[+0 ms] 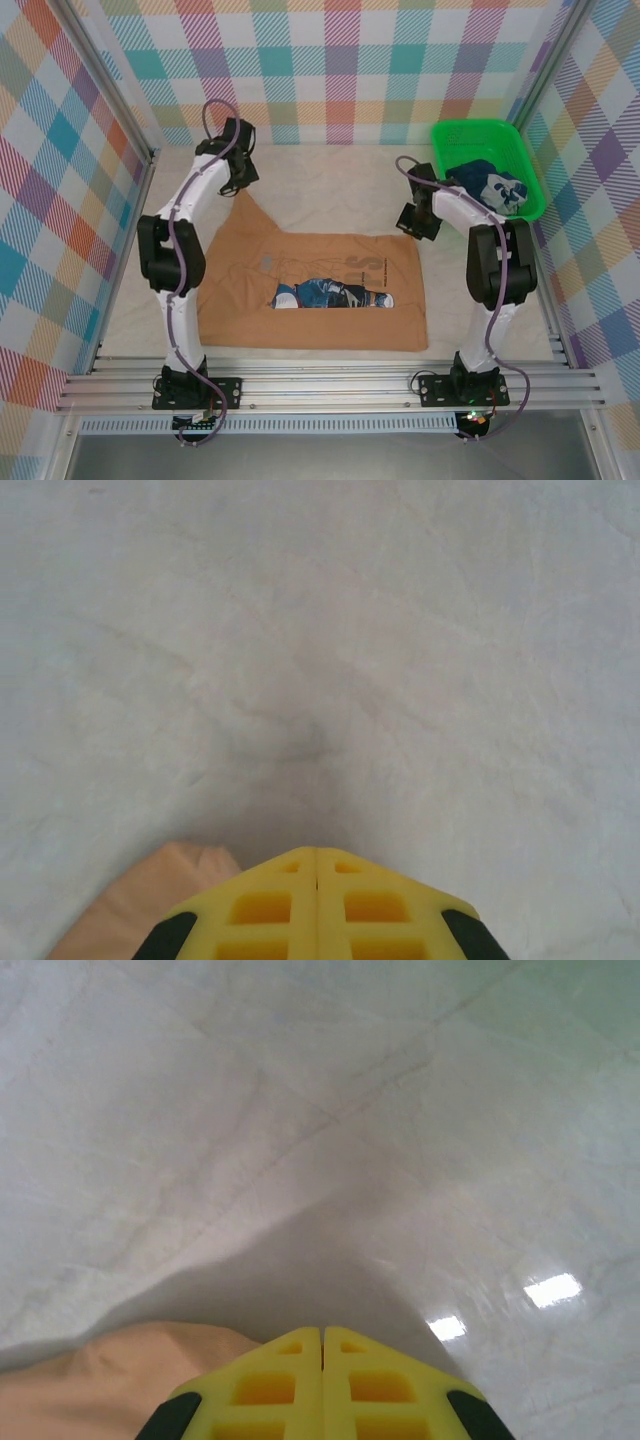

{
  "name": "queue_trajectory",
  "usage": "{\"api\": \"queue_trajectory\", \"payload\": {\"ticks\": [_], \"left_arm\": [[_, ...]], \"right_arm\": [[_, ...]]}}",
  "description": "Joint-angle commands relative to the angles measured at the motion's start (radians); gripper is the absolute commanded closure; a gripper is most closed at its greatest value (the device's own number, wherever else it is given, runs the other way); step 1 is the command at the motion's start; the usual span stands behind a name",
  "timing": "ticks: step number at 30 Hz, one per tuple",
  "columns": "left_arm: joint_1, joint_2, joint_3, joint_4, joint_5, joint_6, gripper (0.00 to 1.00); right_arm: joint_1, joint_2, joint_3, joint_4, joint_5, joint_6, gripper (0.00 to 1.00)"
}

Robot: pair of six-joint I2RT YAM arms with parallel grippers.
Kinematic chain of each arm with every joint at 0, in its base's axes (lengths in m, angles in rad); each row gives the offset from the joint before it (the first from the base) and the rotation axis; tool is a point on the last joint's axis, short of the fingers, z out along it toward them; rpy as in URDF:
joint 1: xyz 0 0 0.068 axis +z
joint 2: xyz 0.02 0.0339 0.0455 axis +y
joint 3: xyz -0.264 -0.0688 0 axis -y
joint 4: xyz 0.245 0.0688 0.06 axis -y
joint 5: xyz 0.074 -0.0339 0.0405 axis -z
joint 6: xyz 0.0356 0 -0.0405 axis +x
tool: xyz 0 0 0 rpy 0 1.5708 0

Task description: Fold and stack the t-shirts

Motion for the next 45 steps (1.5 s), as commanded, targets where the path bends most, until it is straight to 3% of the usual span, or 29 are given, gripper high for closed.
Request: {"api": "queue_trajectory", "payload": {"ticks": [1,13,22,27,40,45], "left_arm": [[0.0,-0.127,-0.132,-0.007,0.001,-0.033,1.0],[0.0,-0.709,-0.643,-0.13,-0.21,-0.198,1.0],[-0.006,-0.986,-0.91,-0.242,-0.149,-0.397,1.0],[-0.016,-1.057,-1.025,-0.283,-0.139,-0.503,1.0],[-0.022,-1.06,-1.055,-0.305,-0.187,-0.496,1.0],[-0.033,-1.067,-1.088,-0.314,-0.158,-0.512,1.0]], "right_arm": [[0.013,-0.075,-0.047,-0.023,-0.023,-0.033,1.0],[0.016,-0.296,-0.24,-0.065,-0.017,-0.051,1.0],[0.023,-0.378,-0.392,-0.12,-0.068,-0.017,1.0],[0.025,-0.391,-0.445,-0.114,-0.054,0.002,1.0],[0.038,-0.472,-0.476,-0.157,-0.038,0.024,1.0],[0.04,-0.488,-0.527,-0.155,-0.05,0.033,1.0]]}}
